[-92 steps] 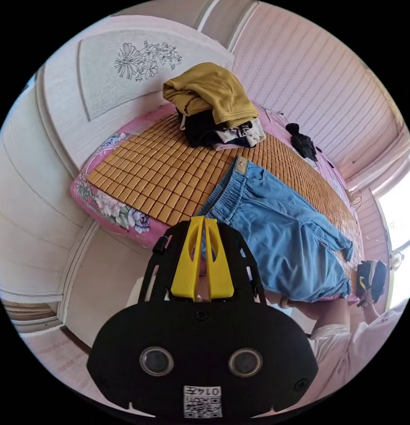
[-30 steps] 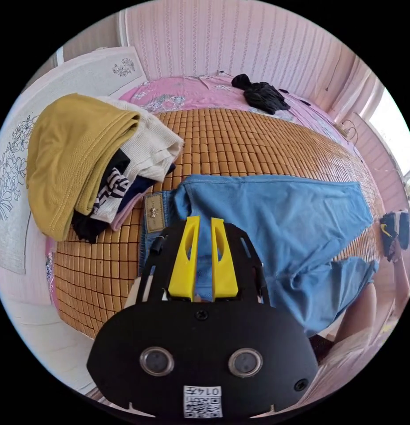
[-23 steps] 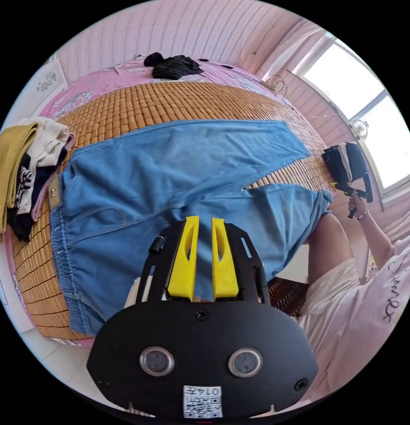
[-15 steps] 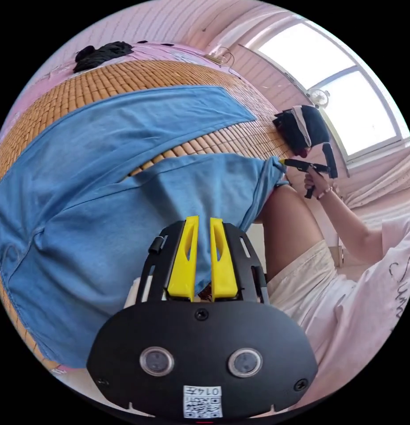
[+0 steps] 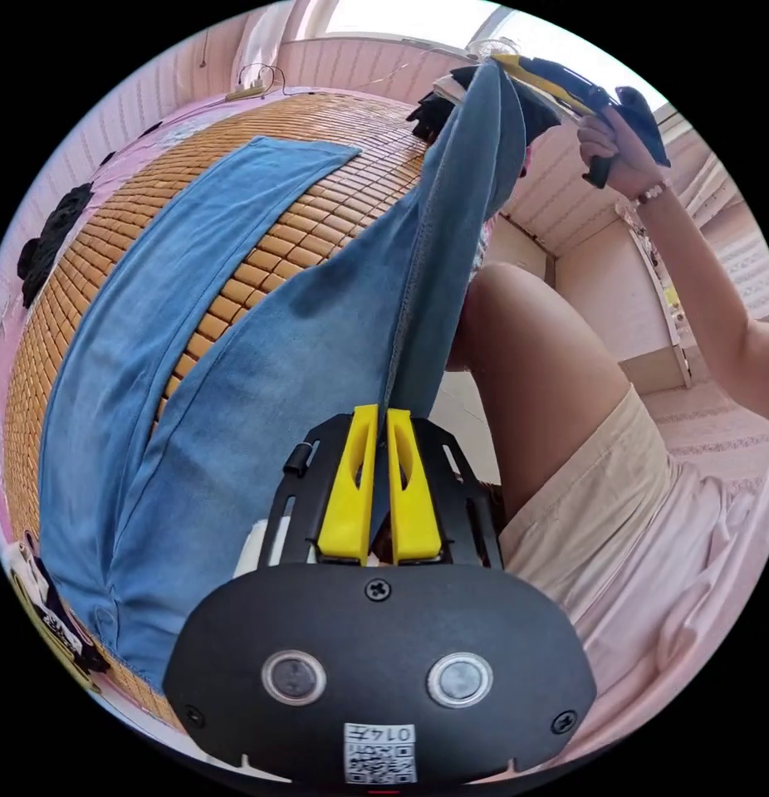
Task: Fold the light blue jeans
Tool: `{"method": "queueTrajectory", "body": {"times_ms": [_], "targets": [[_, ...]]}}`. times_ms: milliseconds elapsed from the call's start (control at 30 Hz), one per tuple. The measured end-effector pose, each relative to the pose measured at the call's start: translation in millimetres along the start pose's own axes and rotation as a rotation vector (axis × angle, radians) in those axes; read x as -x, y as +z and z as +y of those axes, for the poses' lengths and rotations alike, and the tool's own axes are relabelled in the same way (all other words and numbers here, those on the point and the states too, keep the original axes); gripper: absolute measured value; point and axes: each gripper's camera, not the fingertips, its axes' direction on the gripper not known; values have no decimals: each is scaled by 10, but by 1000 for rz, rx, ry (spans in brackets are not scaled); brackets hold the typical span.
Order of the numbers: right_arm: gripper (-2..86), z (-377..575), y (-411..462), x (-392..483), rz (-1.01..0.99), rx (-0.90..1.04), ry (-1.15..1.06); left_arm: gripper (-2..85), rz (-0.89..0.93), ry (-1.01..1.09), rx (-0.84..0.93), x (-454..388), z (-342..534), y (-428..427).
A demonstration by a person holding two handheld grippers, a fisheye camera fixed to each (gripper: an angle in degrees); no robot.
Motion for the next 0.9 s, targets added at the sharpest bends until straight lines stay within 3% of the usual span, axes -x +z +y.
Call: {"method": "queueTrajectory", "body": {"times_ms": [100,167,233,367,500,900], "targets": [[-3,-198,-151,245,-74,-102,-154,-8,-37,15,-166,-5,107,-278],[-3,-80,-411,291,-9,-168,-239,-9,-30,30,-236,-21,195,-385],[-2,126,-534,101,86,-141,-177,-9,-4,32,-268,-40,248,-373],[0,822,-388,-723,342,132,172,0,19,15,-219,-70,156,98],[4,1281,-276,-1144,409,263,420,24,97,-31,-145,-58,39,485],[79,675,618,-1209,360,285,287,38,-36,-140,-111,215,100,739]]}}
